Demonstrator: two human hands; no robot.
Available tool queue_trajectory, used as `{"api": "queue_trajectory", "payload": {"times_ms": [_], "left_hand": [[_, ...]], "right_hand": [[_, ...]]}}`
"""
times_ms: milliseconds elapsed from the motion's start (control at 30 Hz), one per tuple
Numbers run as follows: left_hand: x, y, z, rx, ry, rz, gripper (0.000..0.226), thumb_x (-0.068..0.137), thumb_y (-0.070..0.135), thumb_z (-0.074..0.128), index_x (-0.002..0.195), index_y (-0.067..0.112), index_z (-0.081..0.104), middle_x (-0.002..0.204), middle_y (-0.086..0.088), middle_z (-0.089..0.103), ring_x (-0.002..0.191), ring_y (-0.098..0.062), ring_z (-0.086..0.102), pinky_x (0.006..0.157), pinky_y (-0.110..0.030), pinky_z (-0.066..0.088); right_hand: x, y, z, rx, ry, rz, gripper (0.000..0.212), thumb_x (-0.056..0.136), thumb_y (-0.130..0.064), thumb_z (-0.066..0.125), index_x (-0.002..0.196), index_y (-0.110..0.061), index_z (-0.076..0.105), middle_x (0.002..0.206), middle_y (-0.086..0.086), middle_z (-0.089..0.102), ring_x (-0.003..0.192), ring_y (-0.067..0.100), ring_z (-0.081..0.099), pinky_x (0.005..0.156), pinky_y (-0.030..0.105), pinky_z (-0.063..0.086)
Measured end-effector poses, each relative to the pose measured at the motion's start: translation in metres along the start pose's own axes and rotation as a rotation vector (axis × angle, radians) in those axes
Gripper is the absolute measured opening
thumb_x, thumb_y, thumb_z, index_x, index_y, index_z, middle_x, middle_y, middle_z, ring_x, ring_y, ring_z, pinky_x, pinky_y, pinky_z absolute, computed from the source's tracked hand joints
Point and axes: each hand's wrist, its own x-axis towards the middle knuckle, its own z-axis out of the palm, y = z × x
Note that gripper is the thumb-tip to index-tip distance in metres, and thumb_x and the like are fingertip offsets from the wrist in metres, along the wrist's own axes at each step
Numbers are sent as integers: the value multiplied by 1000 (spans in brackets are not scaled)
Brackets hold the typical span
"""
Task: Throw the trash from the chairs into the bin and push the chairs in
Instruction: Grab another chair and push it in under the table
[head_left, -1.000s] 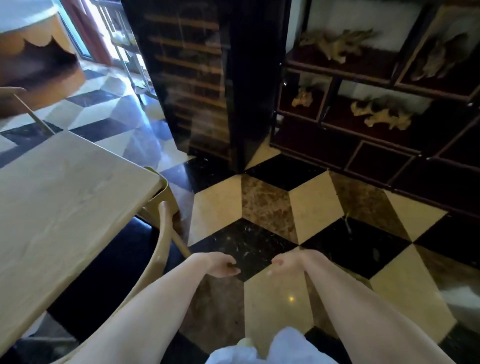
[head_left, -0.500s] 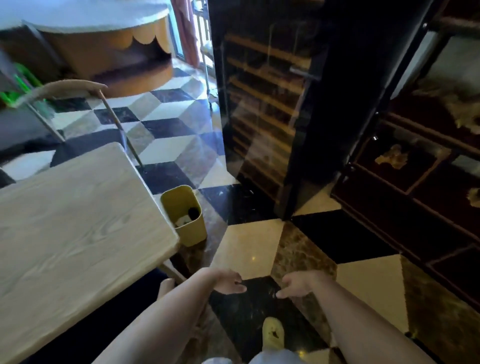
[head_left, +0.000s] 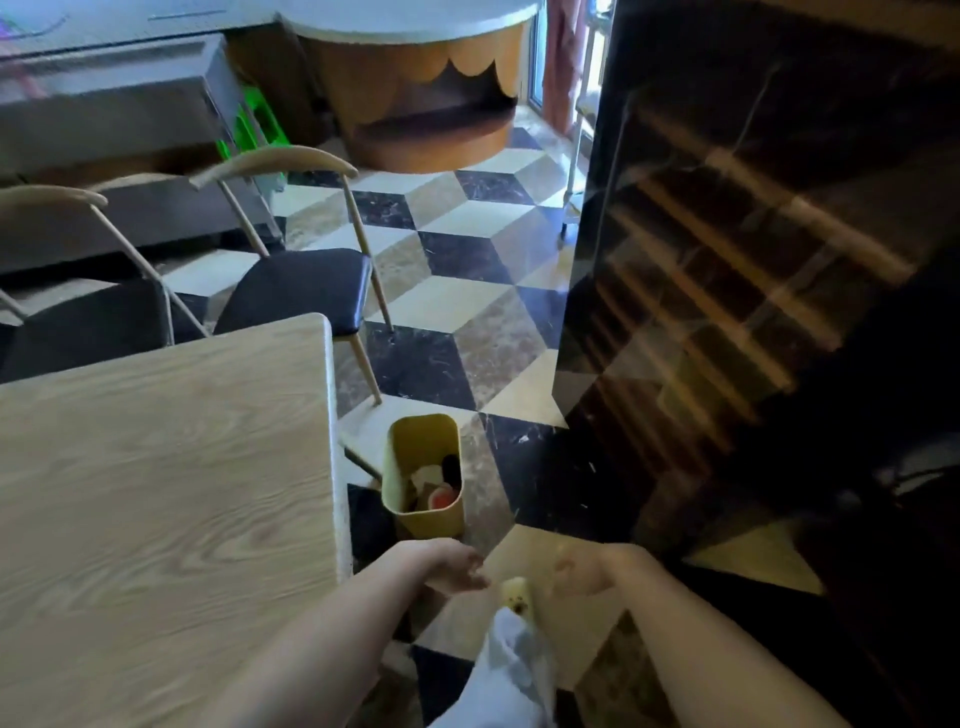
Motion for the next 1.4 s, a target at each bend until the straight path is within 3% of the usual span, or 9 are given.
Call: {"api": "queue_trajectory", "payload": {"times_ms": [67,167,500,700,900,1000,1133,1267,1400], "left_hand": [[26,-9,-33,-15,-2,-8,54,96,49,41,140,18,43,142,-6,49,128,-26,46,100,-37,38],[60,-21,-87,-18,-20,-15,51,96,50,41,134,17,47,135,-9,53,120,-29,50,91,-36,40],[145,-62,-269,-116,62,-64,57,95,50,41,140,17,41,145,-8,45,130,-28,44,104,-37,35],[192,-90,-349,-279,70,-97,54,98,45,39,142,12,40,145,-9,45,130,-27,43,103,-34,34],[207,-127,-416,-454,157,-156,59,98,47,36,147,15,32,152,-7,35,137,-25,35,111,-39,30],[211,-152,-442,-504,151,-189,60,98,48,36,148,16,30,153,-6,33,138,-25,34,109,-38,30],[227,-198,-482,-488,152,-239,60,96,51,36,146,18,33,151,-7,36,136,-25,36,109,-39,32],[255,-253,-537,-444,155,-232,59,96,52,35,144,19,37,149,-3,40,133,-24,41,105,-36,32],[286,-320,-601,-470,158,-268,58,94,55,37,142,23,40,147,-2,43,128,-23,46,100,-34,36]], "right_hand": [[18,-6,-48,-80,-14,-18,67,92,-52,44,150,-23,27,157,3,26,141,27,29,115,43,25],[44,-11,-115,-127,4,-68,69,87,-55,49,147,-23,33,154,4,33,138,27,35,112,43,32],[124,-26,-325,-306,-2,-116,77,88,-64,46,148,-18,31,158,3,25,143,24,26,113,37,25],[178,-55,-437,-367,-75,-167,69,89,-57,51,141,-13,42,144,10,45,124,29,49,99,35,40],[224,-103,-533,-597,-74,-226,75,90,-61,46,149,-18,30,158,4,26,142,27,28,113,40,27],[243,-132,-565,-662,-116,-277,72,92,-58,44,148,-15,31,157,5,27,141,28,30,113,40,30],[277,-173,-608,-666,-155,-294,64,93,-52,48,141,-11,43,146,7,45,126,30,49,105,44,41],[313,-216,-660,-781,-142,-343,70,91,-62,41,141,-14,43,146,8,44,130,30,45,107,42,38],[352,-260,-729,-738,-129,-345,66,93,-56,44,141,-12,43,146,8,45,129,28,46,106,41,40]]}}
